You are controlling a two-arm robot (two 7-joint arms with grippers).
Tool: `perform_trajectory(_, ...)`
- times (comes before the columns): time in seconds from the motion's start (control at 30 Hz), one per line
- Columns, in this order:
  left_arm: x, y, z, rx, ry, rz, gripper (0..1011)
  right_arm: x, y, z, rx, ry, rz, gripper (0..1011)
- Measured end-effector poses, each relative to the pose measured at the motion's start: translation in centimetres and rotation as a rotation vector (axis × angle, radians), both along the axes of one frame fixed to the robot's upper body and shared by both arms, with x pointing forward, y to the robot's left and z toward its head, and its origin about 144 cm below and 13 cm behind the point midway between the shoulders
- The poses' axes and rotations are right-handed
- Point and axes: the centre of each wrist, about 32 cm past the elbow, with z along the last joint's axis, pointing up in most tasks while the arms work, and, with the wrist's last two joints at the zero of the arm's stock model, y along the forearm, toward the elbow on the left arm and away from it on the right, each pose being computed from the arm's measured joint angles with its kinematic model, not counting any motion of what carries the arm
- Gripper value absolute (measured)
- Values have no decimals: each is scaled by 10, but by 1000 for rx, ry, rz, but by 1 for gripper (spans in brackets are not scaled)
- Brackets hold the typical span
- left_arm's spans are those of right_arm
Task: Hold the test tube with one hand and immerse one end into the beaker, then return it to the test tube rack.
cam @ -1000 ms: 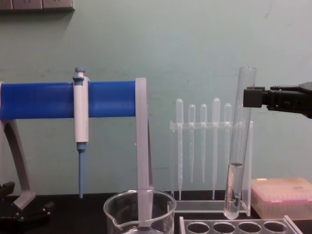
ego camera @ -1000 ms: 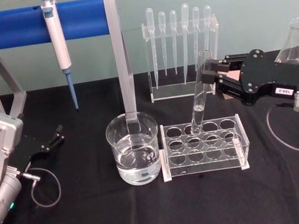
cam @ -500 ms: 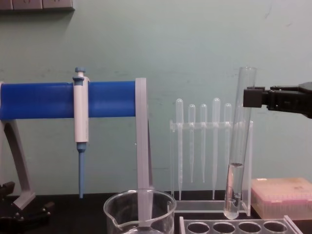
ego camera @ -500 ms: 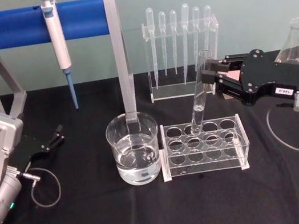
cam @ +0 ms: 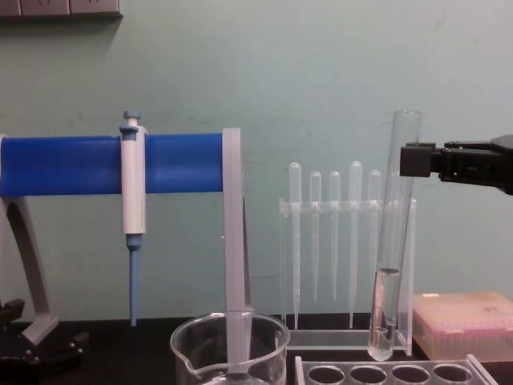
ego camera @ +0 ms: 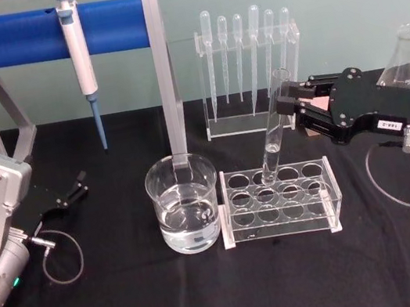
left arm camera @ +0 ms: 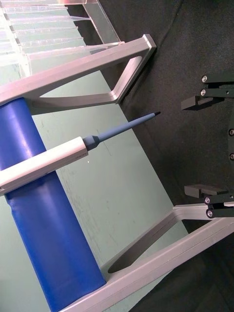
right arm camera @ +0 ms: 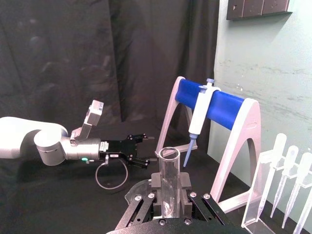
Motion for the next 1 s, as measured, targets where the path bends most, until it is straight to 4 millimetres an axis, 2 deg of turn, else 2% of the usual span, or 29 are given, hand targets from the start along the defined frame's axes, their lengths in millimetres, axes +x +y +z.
perform_trajectory(1.0,0,0,0,0,0,0,1000,0,-1,1,2,-7,1,226)
